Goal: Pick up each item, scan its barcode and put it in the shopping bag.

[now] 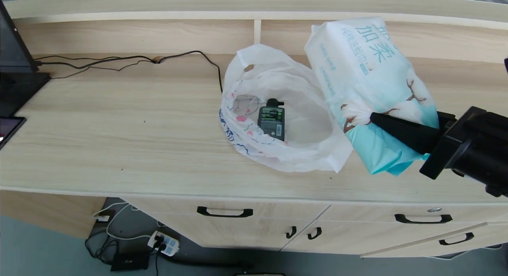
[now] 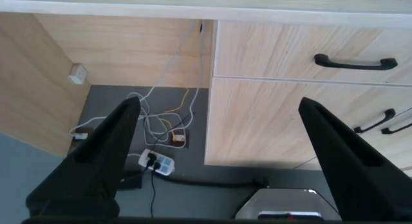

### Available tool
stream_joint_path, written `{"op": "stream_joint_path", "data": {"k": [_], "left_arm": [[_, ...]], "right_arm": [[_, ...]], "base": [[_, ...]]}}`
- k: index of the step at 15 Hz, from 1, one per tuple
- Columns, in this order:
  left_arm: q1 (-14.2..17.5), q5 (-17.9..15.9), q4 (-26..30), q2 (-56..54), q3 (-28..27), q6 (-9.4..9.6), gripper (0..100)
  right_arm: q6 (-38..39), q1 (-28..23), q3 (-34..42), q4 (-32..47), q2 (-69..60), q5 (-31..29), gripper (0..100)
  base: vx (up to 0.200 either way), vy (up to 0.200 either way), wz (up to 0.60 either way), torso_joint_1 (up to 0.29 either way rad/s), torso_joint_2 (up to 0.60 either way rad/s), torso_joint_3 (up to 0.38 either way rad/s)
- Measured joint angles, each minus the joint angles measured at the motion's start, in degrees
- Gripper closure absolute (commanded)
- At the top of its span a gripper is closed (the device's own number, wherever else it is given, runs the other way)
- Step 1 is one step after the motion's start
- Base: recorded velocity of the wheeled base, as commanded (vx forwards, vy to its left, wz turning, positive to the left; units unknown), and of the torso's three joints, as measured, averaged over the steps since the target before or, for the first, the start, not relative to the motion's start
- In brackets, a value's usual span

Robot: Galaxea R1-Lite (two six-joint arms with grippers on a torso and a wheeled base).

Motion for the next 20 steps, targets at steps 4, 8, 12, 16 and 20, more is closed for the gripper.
{"op": "stream_joint_path", "data": {"k": [4,8,12,16,20], "left_arm": [[0.04,0.02,0.02,0.0,0.0,0.02,0],[0.04,0.0,0.02,0.0,0.0,0.0,0],[0.0,-0.05,0.02,0.0,0.0,0.07,0],[0.04,-0.02,0.02,0.0,0.0,0.13,0],[-0.02,-0.07,-0.02,0.0,0.0,0.16,0]], "right_arm": [[0.1,-2.84,-0.9,0.18,1.56,0.17,100],[-0.96,-9.79,-1.15,-0.24,3.39,-0.11,100],[-4.14,-27.66,0.78,0.33,1.32,1.56,100],[-6.03,-38.23,9.11,5.06,-7.4,6.38,100],[-8.77,-35.3,10.78,12.14,-13.0,6.88,100]], "base": [[0.0,0.0,0.15,0.003,0.0,-0.001],[0.0,0.0,0.0,0.0,0.0,0.0],[0.0,0.0,0.0,0.0,0.0,0.0],[0.0,0.0,0.0,0.0,0.0,0.0],[0.0,0.0,0.0,0.0,0.0,0.0]]}}
